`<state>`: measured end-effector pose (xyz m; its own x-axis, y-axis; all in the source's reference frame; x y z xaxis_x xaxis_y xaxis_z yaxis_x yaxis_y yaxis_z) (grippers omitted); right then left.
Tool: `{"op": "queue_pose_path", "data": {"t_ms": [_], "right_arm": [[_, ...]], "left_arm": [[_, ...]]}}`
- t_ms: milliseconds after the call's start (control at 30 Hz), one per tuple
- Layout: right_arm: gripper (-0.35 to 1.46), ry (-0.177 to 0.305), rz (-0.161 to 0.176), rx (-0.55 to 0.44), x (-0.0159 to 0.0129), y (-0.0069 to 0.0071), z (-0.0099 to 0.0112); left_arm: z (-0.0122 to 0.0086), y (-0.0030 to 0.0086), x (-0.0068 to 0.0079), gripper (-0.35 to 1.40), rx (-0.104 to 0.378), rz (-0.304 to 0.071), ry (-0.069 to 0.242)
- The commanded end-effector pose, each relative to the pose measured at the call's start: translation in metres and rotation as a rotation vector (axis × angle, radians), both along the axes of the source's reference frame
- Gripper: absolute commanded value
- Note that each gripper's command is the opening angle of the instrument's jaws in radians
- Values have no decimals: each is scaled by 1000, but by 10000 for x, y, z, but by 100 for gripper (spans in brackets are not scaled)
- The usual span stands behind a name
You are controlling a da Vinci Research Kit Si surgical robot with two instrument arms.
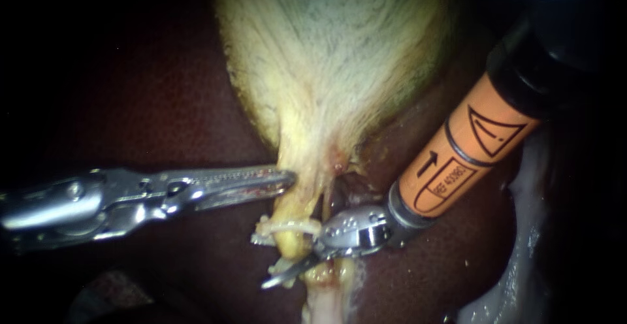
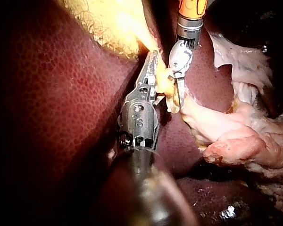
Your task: Go to the cutting position left tube
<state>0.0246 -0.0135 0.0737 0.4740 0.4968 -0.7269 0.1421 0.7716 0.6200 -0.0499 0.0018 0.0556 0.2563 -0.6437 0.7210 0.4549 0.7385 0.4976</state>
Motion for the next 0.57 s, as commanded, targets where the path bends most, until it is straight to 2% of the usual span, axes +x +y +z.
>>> {"op": "queue_pose_path", "data": {"t_ms": [33,567], "right_arm": [[128,-5,2,8,-1,0,0],[126,-26,18,59,-4,0,0]], "left_arm": [[1,1,0,-5,0,1,0],[5,2,-1,-5,-1,0,0]]}}
